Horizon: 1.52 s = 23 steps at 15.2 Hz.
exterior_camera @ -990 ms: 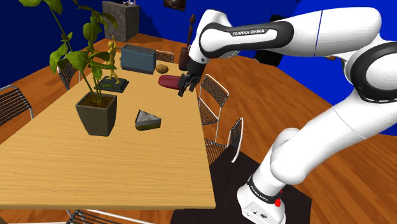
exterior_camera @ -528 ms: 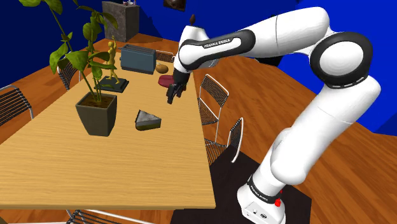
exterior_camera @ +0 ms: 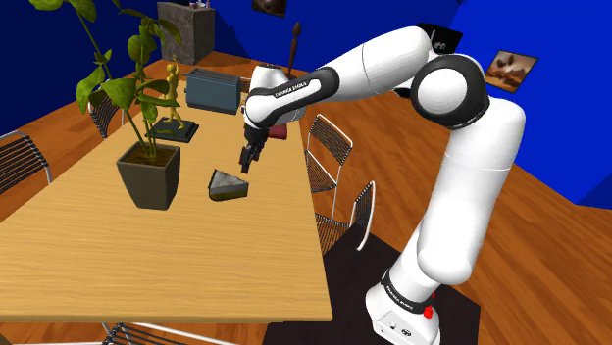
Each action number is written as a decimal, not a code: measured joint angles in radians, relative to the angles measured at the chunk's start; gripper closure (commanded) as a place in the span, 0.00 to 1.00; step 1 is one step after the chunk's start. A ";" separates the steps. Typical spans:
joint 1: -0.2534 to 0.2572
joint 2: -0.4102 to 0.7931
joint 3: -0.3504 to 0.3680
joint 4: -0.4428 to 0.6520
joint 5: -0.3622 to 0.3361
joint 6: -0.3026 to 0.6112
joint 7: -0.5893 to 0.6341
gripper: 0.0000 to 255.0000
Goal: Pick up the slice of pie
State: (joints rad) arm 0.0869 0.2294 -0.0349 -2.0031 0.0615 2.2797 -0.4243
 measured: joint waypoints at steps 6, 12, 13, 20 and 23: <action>0.006 0.224 0.017 0.171 -0.029 0.029 -0.079 0.00; 0.011 0.338 0.023 0.249 -0.042 0.057 -0.104 0.00; 0.011 0.346 0.023 0.249 -0.043 0.066 -0.104 0.00; 0.010 0.381 0.024 0.255 -0.042 0.097 -0.106 1.00; 0.011 0.382 0.025 0.257 -0.042 0.096 -0.106 1.00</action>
State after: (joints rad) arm 0.0980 0.6112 -0.0102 -1.7460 0.0198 2.3754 -0.5298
